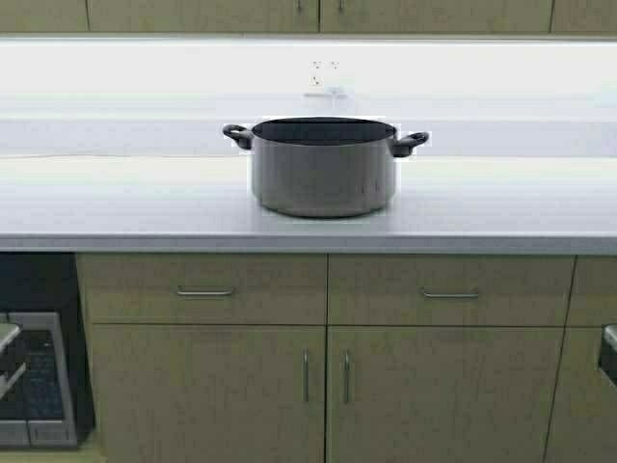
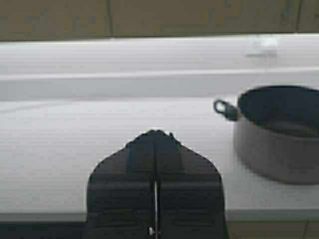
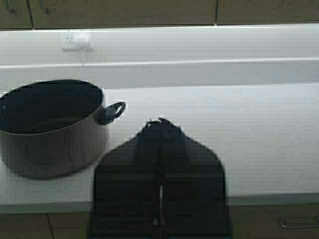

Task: Open the cabinet, put the pot inside, then close it

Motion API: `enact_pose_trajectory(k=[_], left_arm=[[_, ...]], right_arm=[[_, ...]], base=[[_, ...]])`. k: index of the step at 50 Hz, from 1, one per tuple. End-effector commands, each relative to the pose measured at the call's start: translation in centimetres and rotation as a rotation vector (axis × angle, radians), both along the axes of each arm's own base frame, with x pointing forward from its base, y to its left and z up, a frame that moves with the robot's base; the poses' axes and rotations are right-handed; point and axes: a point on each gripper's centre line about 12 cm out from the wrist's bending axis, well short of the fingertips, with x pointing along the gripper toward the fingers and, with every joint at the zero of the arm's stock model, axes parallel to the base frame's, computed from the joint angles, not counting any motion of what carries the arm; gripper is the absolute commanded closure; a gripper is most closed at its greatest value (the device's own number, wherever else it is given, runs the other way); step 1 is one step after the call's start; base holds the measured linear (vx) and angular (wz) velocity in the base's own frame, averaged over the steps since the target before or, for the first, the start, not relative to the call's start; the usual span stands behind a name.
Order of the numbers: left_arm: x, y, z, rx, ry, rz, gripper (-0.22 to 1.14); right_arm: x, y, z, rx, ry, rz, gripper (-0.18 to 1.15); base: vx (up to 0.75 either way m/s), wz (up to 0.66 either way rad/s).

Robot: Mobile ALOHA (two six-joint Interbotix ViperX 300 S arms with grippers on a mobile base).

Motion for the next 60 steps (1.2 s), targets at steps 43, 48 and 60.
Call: enact_pose_trajectory(k=[43, 48, 60], left_arm=[[0.3, 0.0, -0.6, -0.07, 0.024, -0.003, 0.89], [0.2, 0.0, -0.7, -0.072, 0.025, -0.004, 0.89], [0.0, -1.1, -0.4, -0.057, 0.018, -0.058, 0.83]], right_arm=[[-0.4, 0.0, 0.7, -0.014, -0.012, 0.003, 0.91], [-0.6, 0.1, 0.5, -0.013, -0.011, 0.004, 0.91], [-0.9, 0.5, 0.4, 0.002, 0.026, 0.026, 0.78]], base=[[0.36, 0.02], [0.28, -0.01], [0.23, 0.02]])
